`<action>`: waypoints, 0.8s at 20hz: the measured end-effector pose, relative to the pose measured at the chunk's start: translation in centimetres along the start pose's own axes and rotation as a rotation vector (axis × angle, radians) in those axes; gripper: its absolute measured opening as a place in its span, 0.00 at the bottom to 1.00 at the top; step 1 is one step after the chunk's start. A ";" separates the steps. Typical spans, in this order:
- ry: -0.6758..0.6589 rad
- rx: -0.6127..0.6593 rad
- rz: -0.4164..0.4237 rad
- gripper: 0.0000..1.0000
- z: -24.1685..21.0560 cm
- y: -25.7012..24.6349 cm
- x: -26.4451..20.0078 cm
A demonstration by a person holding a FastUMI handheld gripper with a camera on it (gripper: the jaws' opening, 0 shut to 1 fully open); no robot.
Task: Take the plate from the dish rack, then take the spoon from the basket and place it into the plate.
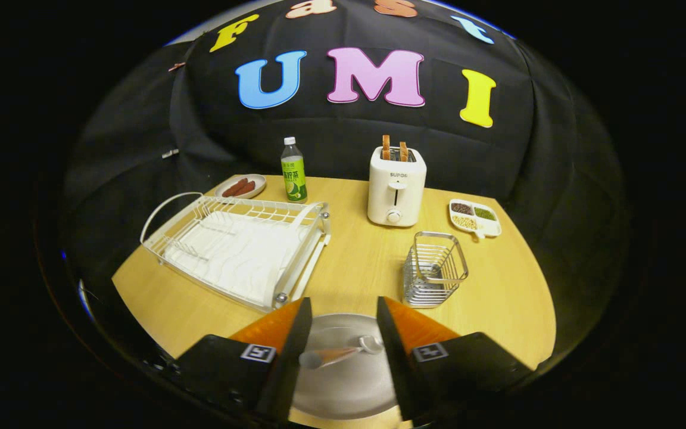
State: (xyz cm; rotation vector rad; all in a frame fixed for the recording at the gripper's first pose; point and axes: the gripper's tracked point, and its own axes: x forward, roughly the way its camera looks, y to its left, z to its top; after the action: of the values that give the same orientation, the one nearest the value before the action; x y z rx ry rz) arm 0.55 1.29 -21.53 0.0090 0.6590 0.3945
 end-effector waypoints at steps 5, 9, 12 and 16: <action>-0.072 0.138 0.031 0.99 4.2 0.7 -1.4; -0.171 0.127 0.002 0.99 8.2 0.1 -3.7; -0.269 0.076 -0.032 0.99 11.7 -0.2 -6.2; -0.403 0.046 -0.072 0.99 16.5 -0.1 -10.2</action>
State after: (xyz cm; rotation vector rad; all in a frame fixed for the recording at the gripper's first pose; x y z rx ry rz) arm 3.06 -0.58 -2.38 0.1060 0.2689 0.2956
